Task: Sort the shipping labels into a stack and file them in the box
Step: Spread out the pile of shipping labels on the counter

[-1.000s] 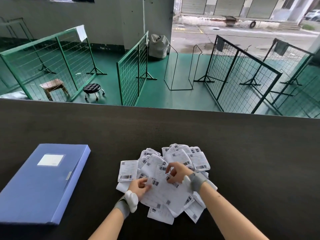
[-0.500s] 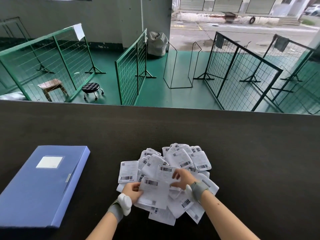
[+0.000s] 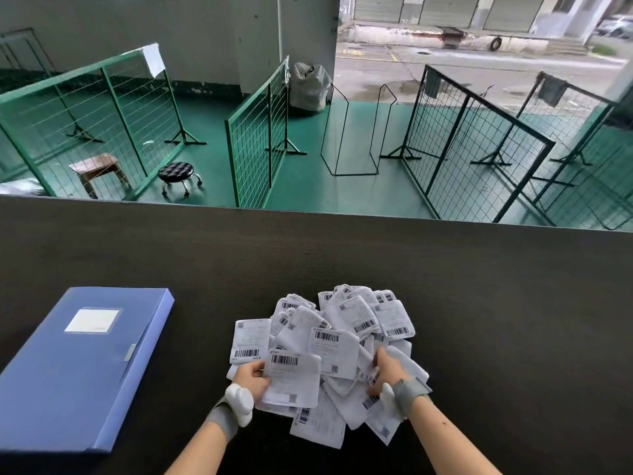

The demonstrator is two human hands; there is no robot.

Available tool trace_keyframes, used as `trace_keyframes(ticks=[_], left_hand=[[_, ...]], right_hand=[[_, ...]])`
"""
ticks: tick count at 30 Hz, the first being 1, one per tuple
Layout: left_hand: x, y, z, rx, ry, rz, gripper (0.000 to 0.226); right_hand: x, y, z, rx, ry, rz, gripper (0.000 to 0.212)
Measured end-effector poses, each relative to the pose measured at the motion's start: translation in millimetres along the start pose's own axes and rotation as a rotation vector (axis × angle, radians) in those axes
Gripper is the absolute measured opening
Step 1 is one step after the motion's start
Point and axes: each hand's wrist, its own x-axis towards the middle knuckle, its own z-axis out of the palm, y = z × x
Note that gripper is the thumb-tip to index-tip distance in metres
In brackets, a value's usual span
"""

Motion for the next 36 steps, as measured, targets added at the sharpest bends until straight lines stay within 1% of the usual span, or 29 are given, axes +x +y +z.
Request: trace_keyframes(ticks=[1,2,3,4,5,6,8,9,10,11,12,13,14,16,17,18,19,22,23,25,26,28,30,32,34,36], left_hand=[[0,0,-1,-0.005,0.013,-0.005,0.031],[0,0,-1,-0.010,0.034,-0.009,0.030],[1,-1,-1,-0.020,0.050,-0.013,0.029],[1,-1,-2,-0.027,0.062,-0.016,0.029],[2,-1,-2,-0.028,0.070,-0.019,0.029],[2,-1,-3,-0.025,0.071,-0.020,0.028],[1,0,-4,-0.026,0.074,-0.016,0.025],[2,1,-5,-0.022,0.086,-0.017,0.026],[3,2,-6,-0.017,0.107,-0.007,0.027],[4,3,-8,-0.016,0.120,0.001,0.028],[5,4,-10,-0.019,0.122,0.009,0.029],[5,6,-12,-0.031,0.118,0.015,0.031],[5,8,-14,-0.046,0.114,0.018,0.034],[8,9,-20,-0.071,0.125,0.016,0.038],[9,8,-22,-0.074,0.130,0.015,0.039],[12,5,-24,-0.077,0.134,0.023,0.039],[14,4,-25,-0.079,0.143,0.021,0.040],[18,5,-25,-0.066,0.156,0.026,0.039],[20,5,-24,-0.065,0.149,0.023,0.039],[26,5,-20,-0.092,0.132,0.015,0.037],[28,6,-19,-0.112,0.121,0.012,0.035],[31,14,-13,-0.116,0.108,-0.007,0.035],[30,21,-7,-0.147,0.069,-0.010,0.032],[31,26,-2,-0.239,0.006,-0.010,0.027],[31,28,1,-0.324,-0.025,-0.018,0.024],[28,30,1,-0.325,-0.030,0.000,0.022]], right_hand=[[1,-4,-2,-0.005,0.021,0.006,0.037],[5,-7,-2,0.046,0.047,0.013,0.030],[10,-13,-3,0.120,0.064,0.032,0.032],[13,-22,-5,0.220,0.073,0.056,0.039],[17,-30,-6,0.275,0.082,0.076,0.052],[22,-37,-4,0.303,0.097,0.092,0.069],[31,-46,8,0.264,0.119,0.156,0.116],[41,-44,20,0.320,0.130,0.177,0.138],[62,-34,36,0.402,0.117,0.190,0.152],[65,-35,43,0.449,0.110,0.211,0.159],[71,-33,49,0.477,0.118,0.199,0.158],[71,-32,50,0.467,0.149,0.183,0.146],[53,-44,41,0.464,0.169,0.180,0.121],[28,-53,21,0.395,0.223,0.173,0.061],[21,-53,13,0.331,0.228,0.162,0.039],[20,-50,6,0.264,0.235,0.155,0.023],[16,-48,-3,0.160,0.259,0.167,0.015],[9,-43,-25,-0.155,0.360,0.236,0.019],[9,-41,-33,-0.190,0.417,0.235,0.020],[14,-34,-45,-0.145,0.513,0.164,0.018],[17,-34,-48,-0.053,0.514,0.110,0.016],[19,-42,-51,0.269,0.412,0.000,0.021],[13,-56,-44,0.518,0.240,-0.065,0.025],[10,-71,-28,0.561,0.107,-0.102,0.023],[6,-84,-7,0.542,0.040,-0.116,0.022],[2,-95,10,0.560,-0.015,-0.130,0.023]])
